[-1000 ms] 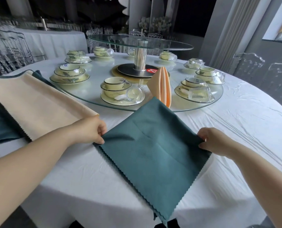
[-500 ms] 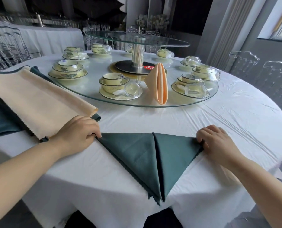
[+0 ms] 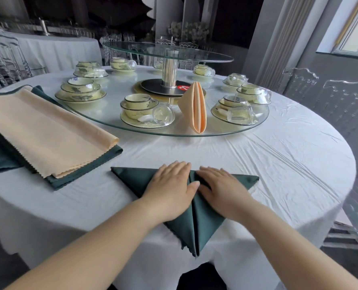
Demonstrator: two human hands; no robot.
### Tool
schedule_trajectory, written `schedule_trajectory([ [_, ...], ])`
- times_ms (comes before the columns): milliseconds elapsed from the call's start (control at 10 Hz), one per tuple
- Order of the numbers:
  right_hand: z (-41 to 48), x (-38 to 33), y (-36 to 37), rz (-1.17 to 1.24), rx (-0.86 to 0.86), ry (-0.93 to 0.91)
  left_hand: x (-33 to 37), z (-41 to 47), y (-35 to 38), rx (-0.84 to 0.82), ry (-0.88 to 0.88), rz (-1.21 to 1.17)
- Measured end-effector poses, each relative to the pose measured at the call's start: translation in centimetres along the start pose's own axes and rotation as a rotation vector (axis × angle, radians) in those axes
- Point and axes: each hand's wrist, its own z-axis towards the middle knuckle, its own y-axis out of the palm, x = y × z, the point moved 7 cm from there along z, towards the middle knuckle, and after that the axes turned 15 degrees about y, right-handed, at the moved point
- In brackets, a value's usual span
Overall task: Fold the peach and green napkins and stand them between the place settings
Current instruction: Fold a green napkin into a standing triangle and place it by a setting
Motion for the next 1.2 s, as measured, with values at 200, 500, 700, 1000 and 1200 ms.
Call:
schedule_trajectory([
  [200, -1.3, -0.3, 2.0, -0.066, 0.003, 0.038, -0.1, -1.4, 2.0, -0.113, -0.041, 0.100],
  [500, -1.9, 2.4, 2.0, -0.013, -0.090, 0.257, -0.1, -1.6, 2.3, -0.152, -0.062, 0.160],
  [700, -3.8, 8.4, 0.5, 0.045, -0.071, 0.482, -0.1, -1.7, 2.2, -0.158, -0.075, 0.195],
  [1000, -1.2, 0.9, -1.9, 0.151, 0.109, 0.131, -0.8, -2.0, 1.8, -0.101, -0.177, 0.132],
  [1200, -0.6, -2.1, 1.9, 0.194, -0.064, -0.040, -1.1, -2.0, 1.8, -0.078, -0.210, 0.063],
])
